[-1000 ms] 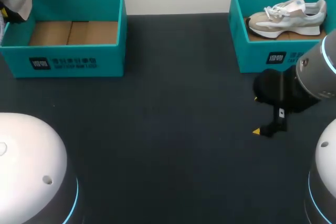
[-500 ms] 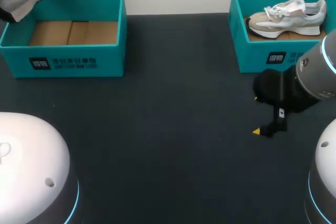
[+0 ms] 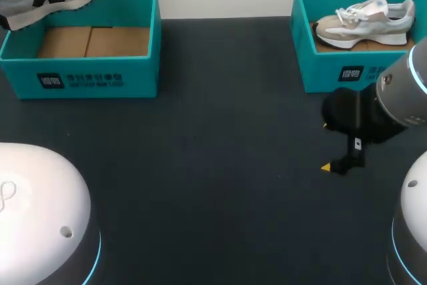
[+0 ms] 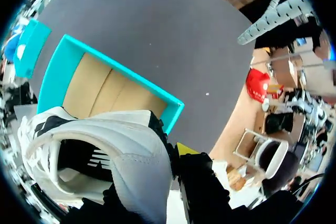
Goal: Take the shoe out of the shoebox, open the shoe tongue, remove and reinsert the insole, then place the shoe into the shoebox
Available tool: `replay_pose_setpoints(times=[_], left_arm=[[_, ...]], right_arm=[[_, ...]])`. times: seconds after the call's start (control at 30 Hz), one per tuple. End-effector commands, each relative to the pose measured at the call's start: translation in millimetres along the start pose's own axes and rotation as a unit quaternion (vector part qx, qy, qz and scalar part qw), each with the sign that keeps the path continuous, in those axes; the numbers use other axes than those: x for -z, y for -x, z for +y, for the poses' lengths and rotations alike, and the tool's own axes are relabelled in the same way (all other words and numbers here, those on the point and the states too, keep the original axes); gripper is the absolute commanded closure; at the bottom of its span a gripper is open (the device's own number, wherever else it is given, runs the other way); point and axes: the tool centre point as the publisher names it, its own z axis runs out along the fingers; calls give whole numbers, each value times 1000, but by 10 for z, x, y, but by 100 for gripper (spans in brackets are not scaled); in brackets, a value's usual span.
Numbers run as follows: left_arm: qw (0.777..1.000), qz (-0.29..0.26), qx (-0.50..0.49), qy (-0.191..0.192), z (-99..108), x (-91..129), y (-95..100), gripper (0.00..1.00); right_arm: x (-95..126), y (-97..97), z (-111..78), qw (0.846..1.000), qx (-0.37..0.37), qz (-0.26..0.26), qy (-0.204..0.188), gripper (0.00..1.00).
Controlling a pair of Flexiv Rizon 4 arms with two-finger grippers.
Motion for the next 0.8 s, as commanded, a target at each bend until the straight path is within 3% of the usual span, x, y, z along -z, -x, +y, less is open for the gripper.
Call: replay_pose_setpoints(times=[0.03,0.43,0.8], left_arm=[[974,-11,-223,42,-63,3,-52,100],[974,-11,-223,42,-63,3,-52,100],[972,-12,-230,50,-42,27,102,100]], right_arm=[[-10,-16,-2,1000,0,-2,0,0],[-10,-16,-2,1000,0,-2,0,0],[-10,-16,-2,1000,0,-2,0,0]])
